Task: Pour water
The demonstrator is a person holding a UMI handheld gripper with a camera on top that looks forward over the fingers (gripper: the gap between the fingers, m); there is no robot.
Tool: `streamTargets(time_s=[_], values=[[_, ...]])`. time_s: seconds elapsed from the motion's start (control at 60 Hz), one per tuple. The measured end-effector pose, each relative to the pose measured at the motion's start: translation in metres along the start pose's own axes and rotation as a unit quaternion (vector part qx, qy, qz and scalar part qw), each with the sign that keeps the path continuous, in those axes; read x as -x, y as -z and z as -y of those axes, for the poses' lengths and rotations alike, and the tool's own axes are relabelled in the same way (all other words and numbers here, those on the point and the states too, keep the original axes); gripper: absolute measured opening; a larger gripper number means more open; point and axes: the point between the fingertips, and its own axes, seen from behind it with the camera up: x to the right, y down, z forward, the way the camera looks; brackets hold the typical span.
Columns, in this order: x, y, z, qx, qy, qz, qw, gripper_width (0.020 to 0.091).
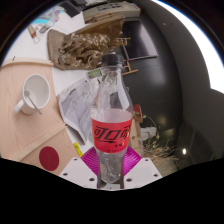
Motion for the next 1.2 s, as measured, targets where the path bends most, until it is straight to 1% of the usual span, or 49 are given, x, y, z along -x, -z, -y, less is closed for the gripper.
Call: streamTargets(time_s=[0.017, 0.033, 0.05, 0.117, 0.217, 0.3, 0.367, 0.4, 0.5, 0.667, 0.717, 0.767, 0.8, 0.833, 0.867, 0.917, 0.967, 1.0, 1.017, 1.067, 1.1, 1.133, 1.2], values=[[0.000, 0.002, -0.002, 0.000, -0.026, 0.008, 1.000, 0.0249], [0.002, 0.009, -0.002, 0.002, -0.052, 0.005, 0.999, 0.0248], [0.002, 0.007, -0.004, -0.001, -0.078, 0.020, 0.997, 0.0249], [0.010, 0.015, 0.002, -0.030, -0.182, 0.073, 0.980, 0.0251], [0.027, 0.022, 0.003, -0.047, -0.308, 0.121, 0.943, 0.0250], [0.048, 0.019, -0.002, -0.051, -0.401, 0.169, 0.899, 0.0250], [0.064, 0.016, -0.003, -0.060, -0.456, 0.189, 0.868, 0.0250], [0.072, 0.012, -0.005, -0.059, -0.476, 0.198, 0.855, 0.0250], [0.098, -0.002, -0.011, -0.058, -0.520, 0.216, 0.825, 0.0251], [0.135, -0.016, -0.019, -0.055, -0.549, 0.230, 0.802, 0.0257], [0.145, -0.019, -0.022, -0.054, -0.551, 0.231, 0.800, 0.0265], [0.156, -0.020, -0.025, -0.049, -0.555, 0.234, 0.797, 0.0291], [0.151, -0.020, -0.024, -0.065, -0.562, 0.225, 0.794, 0.0309], [0.153, -0.019, -0.027, -0.066, -0.563, 0.220, 0.794, 0.0315], [0.152, -0.017, -0.027, -0.073, -0.566, 0.215, 0.792, 0.0343], [0.151, -0.017, -0.029, -0.074, -0.570, 0.210, 0.791, 0.0392], [0.153, -0.015, -0.032, -0.070, -0.574, 0.211, 0.788, 0.0435], [0.156, -0.015, -0.034, -0.059, -0.576, 0.217, 0.786, 0.0470], [0.158, -0.014, -0.035, -0.054, -0.577, 0.222, 0.784, 0.0512], [0.159, -0.011, -0.040, -0.036, -0.581, 0.229, 0.780, 0.0694], [0.160, -0.007, -0.043, -0.025, -0.584, 0.228, 0.779, 0.0783], [0.156, -0.002, -0.047, -0.014, -0.584, 0.225, 0.780, 0.0822], [0.144, 0.011, -0.053, -0.002, -0.584, 0.215, 0.783, 0.0847]])
